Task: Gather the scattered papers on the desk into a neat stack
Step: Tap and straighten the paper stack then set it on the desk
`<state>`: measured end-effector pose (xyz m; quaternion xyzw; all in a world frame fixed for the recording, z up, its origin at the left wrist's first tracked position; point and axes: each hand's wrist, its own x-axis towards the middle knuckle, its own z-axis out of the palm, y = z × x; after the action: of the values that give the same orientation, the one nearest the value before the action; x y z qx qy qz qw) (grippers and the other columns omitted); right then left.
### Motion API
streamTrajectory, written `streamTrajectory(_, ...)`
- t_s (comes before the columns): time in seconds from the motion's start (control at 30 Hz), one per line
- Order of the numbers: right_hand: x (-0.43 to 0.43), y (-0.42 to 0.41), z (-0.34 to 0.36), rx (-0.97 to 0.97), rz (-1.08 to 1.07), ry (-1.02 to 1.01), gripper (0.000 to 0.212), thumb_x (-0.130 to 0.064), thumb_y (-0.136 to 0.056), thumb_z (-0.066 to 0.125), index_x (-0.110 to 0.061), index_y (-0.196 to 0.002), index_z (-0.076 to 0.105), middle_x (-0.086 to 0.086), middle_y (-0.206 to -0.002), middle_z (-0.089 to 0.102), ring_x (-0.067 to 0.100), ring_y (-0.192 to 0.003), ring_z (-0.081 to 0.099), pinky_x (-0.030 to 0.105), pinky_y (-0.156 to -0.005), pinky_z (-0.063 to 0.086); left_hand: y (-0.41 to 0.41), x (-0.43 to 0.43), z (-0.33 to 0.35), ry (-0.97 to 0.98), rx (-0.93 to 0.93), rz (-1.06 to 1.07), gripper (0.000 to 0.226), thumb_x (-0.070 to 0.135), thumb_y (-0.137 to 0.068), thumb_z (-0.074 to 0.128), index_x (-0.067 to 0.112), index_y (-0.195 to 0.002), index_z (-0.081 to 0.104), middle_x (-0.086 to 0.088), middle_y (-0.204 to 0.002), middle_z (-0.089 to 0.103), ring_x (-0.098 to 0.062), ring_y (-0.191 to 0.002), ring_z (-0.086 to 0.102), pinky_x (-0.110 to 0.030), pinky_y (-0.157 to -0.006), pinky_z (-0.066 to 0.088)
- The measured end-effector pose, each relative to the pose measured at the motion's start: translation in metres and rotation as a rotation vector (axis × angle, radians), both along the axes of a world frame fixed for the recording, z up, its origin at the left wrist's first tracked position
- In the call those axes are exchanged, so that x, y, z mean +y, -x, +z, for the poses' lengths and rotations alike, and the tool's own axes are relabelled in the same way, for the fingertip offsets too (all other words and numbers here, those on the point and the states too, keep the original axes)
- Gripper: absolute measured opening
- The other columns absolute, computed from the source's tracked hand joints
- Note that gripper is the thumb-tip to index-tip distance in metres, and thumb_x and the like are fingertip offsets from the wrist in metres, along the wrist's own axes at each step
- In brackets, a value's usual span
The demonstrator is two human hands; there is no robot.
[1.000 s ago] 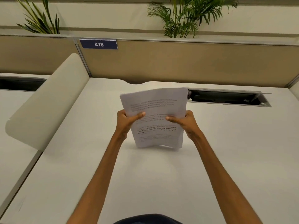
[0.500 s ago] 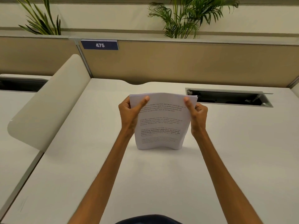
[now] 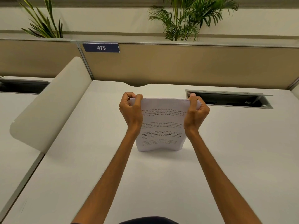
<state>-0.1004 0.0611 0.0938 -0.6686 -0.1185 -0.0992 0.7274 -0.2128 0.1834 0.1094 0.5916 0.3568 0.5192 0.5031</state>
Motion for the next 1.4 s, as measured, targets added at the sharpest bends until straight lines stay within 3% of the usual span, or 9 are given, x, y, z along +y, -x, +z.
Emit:
streamTrajectory(0.1,-0.001,0.001,-0.002,-0.035,-0.019,-0.031,0.040,-0.036,-0.097,0.043,-0.027,-0.059,0.051,-0.012,-0.056,0.053,0.006,-0.057,0.056,0.021,-0.052,0.044,-0.001,0.001,-0.006,-0.013,0.007,0.005,0.022,0.033,-0.088,0.057,0.023,-0.072,0.046,0.005,-0.069,0.051,-0.013,-0.065,0.054,-0.020,-0.054,0.046)
streamTrajectory(0.23,-0.005,0.008,-0.008,-0.060,0.005,-0.028,0.037,-0.055,-0.094,0.033,-0.030,-0.071,0.048,-0.015,-0.061,0.051,0.001,-0.059,0.054,0.013,-0.053,0.042,0.001,-0.005,-0.015,-0.048,0.034,0.005,0.030,0.041,-0.098,0.056,0.026,-0.075,0.044,0.005,-0.067,0.052,-0.006,-0.059,0.054,-0.012,-0.053,0.047)
streamTrajectory(0.4,-0.008,0.014,-0.029,-0.080,0.053,0.018,0.036,-0.067,-0.091,0.027,-0.040,-0.083,0.050,-0.024,-0.069,0.058,0.000,-0.062,0.056,0.016,-0.055,0.046,0.012,-0.013,-0.034,-0.068,0.013,-0.077,0.023,0.053,-0.090,0.054,0.031,-0.087,0.048,0.005,-0.076,0.058,-0.003,-0.065,0.060,-0.018,-0.056,0.055)
streamTrajectory(0.57,-0.005,0.015,-0.043,-0.116,0.030,0.136,0.034,-0.043,-0.100,0.026,-0.016,-0.089,0.044,-0.016,-0.073,0.055,-0.001,-0.061,0.058,0.012,-0.052,0.045,0.015,-0.018,-0.039,-0.103,0.032,-0.150,0.019,0.050,-0.091,0.048,0.033,-0.097,0.046,0.008,-0.084,0.059,0.002,-0.072,0.065,-0.015,-0.055,0.054)
streamTrajectory(0.8,-0.010,0.009,-0.065,-0.140,0.039,0.232,0.024,-0.030,-0.100,0.029,-0.013,-0.094,0.045,-0.015,-0.078,0.056,-0.004,-0.066,0.060,0.006,-0.053,0.046,0.018,-0.018,-0.057,-0.173,0.103,-0.164,0.029,0.053,-0.096,0.035,0.026,-0.099,0.044,0.013,-0.087,0.061,0.001,-0.072,0.067,-0.015,-0.055,0.055)
streamTrajectory(0.93,-0.017,0.016,-0.091,-0.138,0.036,0.295,0.020,-0.027,-0.101,0.029,-0.017,-0.092,0.043,-0.006,-0.079,0.059,0.008,-0.061,0.061,0.022,-0.052,0.053,0.020,-0.020,-0.087,-0.204,0.187,-0.080,0.024,0.051,-0.104,0.024,0.035,-0.095,0.040,0.008,-0.083,0.062,-0.021,-0.073,0.064,-0.047,-0.060,0.058)
streamTrajectory(1.03,-0.024,0.020,-0.106,-0.135,0.057,0.319,0.018,-0.025,-0.101,0.028,-0.018,-0.093,0.043,-0.013,-0.080,0.059,0.010,-0.063,0.062,0.026,-0.051,0.054,0.025,-0.023,-0.104,-0.193,0.241,-0.056,0.023,0.048,-0.103,0.021,0.037,-0.094,0.039,0.000,-0.088,0.062,-0.031,-0.078,0.061,-0.055,-0.065,0.054)
streamTrajectory(1.23,-0.035,0.023,-0.127,-0.131,0.087,0.364,0.019,-0.023,-0.100,0.028,-0.016,-0.092,0.044,-0.001,-0.081,0.061,0.008,-0.061,0.059,0.029,-0.049,0.051,0.029,-0.025,-0.126,-0.146,0.247,-0.108,0.017,0.034,-0.107,0.024,0.039,-0.099,0.038,0.009,-0.096,0.062,-0.027,-0.083,0.065,-0.055,-0.063,0.057)
streamTrajectory(1.4,-0.040,0.028,-0.133,-0.097,0.125,0.363,0.019,-0.021,-0.101,0.029,-0.016,-0.093,0.046,0.002,-0.083,0.062,0.000,-0.066,0.057,0.008,-0.052,0.041,0.029,-0.030,-0.130,-0.101,0.219,-0.165,0.013,0.026,-0.106,0.023,0.020,-0.105,0.034,0.012,-0.102,0.059,-0.007,-0.085,0.064,-0.038,-0.066,0.060)
